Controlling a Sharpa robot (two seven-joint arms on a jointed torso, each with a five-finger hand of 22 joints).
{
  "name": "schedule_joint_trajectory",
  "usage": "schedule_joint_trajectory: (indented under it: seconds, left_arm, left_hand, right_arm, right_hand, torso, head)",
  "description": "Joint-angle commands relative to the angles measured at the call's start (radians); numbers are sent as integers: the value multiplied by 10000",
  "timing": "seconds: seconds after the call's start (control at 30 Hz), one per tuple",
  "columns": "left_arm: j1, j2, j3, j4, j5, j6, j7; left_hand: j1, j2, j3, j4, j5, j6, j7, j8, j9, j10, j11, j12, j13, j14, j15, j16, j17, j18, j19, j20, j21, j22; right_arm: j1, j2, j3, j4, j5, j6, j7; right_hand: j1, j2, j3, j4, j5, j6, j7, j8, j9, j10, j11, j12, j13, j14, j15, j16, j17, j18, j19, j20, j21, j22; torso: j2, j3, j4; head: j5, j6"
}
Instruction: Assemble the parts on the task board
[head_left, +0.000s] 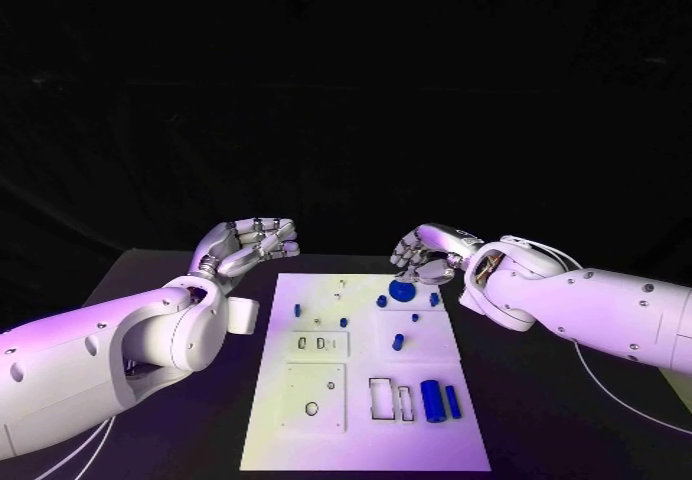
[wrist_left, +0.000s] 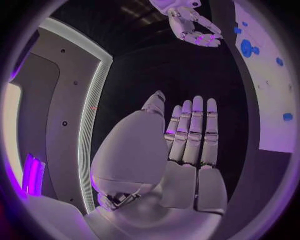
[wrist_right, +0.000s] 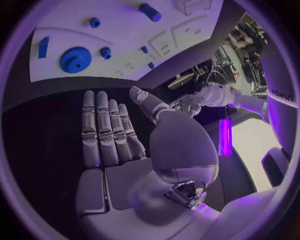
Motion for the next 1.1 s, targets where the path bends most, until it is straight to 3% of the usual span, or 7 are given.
schedule_joint_trajectory:
  seconds: [0.03, 0.2, 0.27, 0.37, 0.47, 0.6, 1.1]
  left_arm:
    - [42, -167, 42, 380, -295, 431, -44]
    - [87, -440, 98, 896, -311, 481, -52]
    - [112, -516, 114, 1052, -311, 506, -60]
    - [154, -578, 128, 1203, -310, 547, -72]
    - [199, -605, 136, 1281, -310, 571, -82]
    - [241, -618, 143, 1352, -260, 591, -101]
    - [276, -622, 158, 1319, -42, 572, -162]
  left_hand:
    - [19, -57, -1, 42, -45, 41, 1, 22, 9, 38, -1, -59, 7, 43, 4, 11, 32, 119, 40, 1, 16, -21]
    - [-1, -79, -26, 61, -68, 27, 15, 8, 13, 4, 18, -130, 3, 23, 16, -11, 59, 116, 41, 6, -1, -37]
    - [-11, -82, -35, 68, -76, 25, 19, 4, 15, -9, 26, -155, 1, 17, 21, -18, 68, 116, 43, 9, -6, -42]
    - [-19, -84, -42, 74, -84, 22, 23, 1, 17, -17, 32, -173, 1, 10, 25, -25, 75, 115, 45, 11, -9, -46]
    - [-30, -85, -52, 80, -98, 16, 28, -4, 18, -29, 40, -198, 0, -1, 30, -35, 85, 113, 46, 15, -15, -52]
    - [-63, -86, -84, 92, -118, -21, 51, -30, 19, -58, 62, -267, 1, -41, 48, -68, 112, 109, 47, 27, -33, -70]
    - [-89, -56, -157, 69, -115, -126, 108, -96, 33, -117, 127, -465, 8, -262, 125, -240, 174, 93, -45, 82, -143, -153]
  right_arm:
    - [83, 85, 11, 66, -2581, 649, -997]
    - [203, 239, 17, 103, -3395, 851, -1330]
    - [229, 303, 18, 101, -3585, 923, -1436]
    - [249, 390, 19, 74, -3774, 1051, -1558]
    - [258, 470, 19, 29, -3916, 1207, -1658]
    - [254, 567, 18, -33, -4058, 1415, -1761]
    - [178, 671, 14, -175, -4148, 1782, -1883]
  right_hand:
    - [-35, -342, -151, -69, 104, 573, -327, 49, 411, 872, -440, -306, 66, 2419, -736, 1132, 1292, 198, 1972, -768, 1300, 643]
    - [-190, -469, -11, 30, 31, 777, -500, -36, 744, 1207, -662, -376, 222, 3593, -1068, 2822, 2901, 153, 2756, -1148, 2760, 1591]
    - [-278, -534, 141, 105, 9, 762, -518, -117, 955, 1134, -681, -384, 299, 3831, -1082, 4422, 4186, 123, 2814, -1207, 3680, 2296]
    - [-321, -656, 206, 214, -43, 729, -477, -219, 1255, 859, -630, -402, 377, 3777, -1028, 6937, 6472, -178, 2939, -1166, 6143, 5190]
    - [-272, -688, 171, 298, -76, 672, -451, -316, 1446, 686, -566, -376, 436, 3768, -985, 8037, 7380, -302, 2934, -1084, 7335, 6590]
    - [-195, -694, 105, 363, -90, 611, -421, -409, 1589, 472, -539, -392, 473, 3838, -938, 8882, 8081, -435, 3080, -1020, 8324, 7845]
    - [-84, -653, 122, 440, -35, 605, -376, -532, 1739, 335, -489, -376, 552, 3924, -875, 9794, 8815, -601, 3304, -934, 9363, 9216]
  torso:
    - [297, -61, 87]
    - [525, -120, 160]
    - [603, -141, 184]
    - [696, -171, 233]
    - [768, -193, 276]
    - [862, -222, 326]
    - [1003, -256, 401]
  head:
    - [-61, 36]
    - [-143, 103]
    - [-167, 125]
    - [-211, 138]
    - [-261, 125]
    - [-339, 140]
    - [-414, 31]
